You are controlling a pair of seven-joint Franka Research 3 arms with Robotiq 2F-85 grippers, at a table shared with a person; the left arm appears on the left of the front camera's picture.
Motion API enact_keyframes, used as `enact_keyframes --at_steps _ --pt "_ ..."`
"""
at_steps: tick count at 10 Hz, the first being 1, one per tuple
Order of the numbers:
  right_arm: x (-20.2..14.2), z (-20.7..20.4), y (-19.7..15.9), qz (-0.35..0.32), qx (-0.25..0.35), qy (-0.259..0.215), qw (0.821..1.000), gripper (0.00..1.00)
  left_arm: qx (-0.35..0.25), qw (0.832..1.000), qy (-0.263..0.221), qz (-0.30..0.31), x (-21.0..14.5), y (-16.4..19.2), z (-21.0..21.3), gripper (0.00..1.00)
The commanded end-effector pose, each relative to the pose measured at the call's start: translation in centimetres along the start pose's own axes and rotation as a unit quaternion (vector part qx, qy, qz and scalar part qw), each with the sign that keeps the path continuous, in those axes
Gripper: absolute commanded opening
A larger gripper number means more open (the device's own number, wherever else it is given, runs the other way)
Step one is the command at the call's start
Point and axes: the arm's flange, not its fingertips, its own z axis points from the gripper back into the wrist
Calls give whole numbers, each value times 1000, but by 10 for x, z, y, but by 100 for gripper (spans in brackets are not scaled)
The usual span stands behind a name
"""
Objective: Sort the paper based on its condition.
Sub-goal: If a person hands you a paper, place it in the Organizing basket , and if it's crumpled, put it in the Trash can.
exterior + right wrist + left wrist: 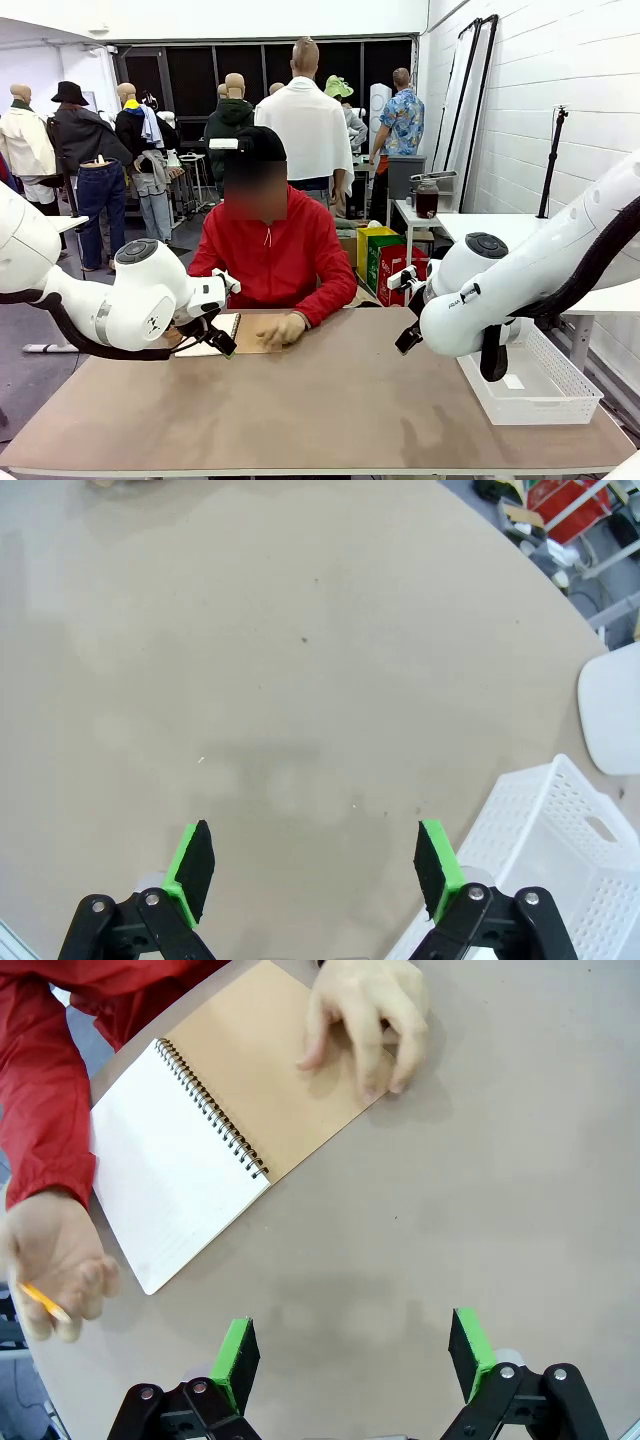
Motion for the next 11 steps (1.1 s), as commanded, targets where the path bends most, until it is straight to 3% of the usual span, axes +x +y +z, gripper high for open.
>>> enact_keyframes --at_steps 1,4,11 --pt "0 0 0 -2 0 0 1000 100 0 1000 0 3 -1 2 0 100" --pt "5 8 0 6 -2 -3 1000 100 10 1000 -9 -1 4 -1 9 100" --pt "57 73 29 52 -15 -15 998 100 53 998 -36 -4 59 -21 95 100"
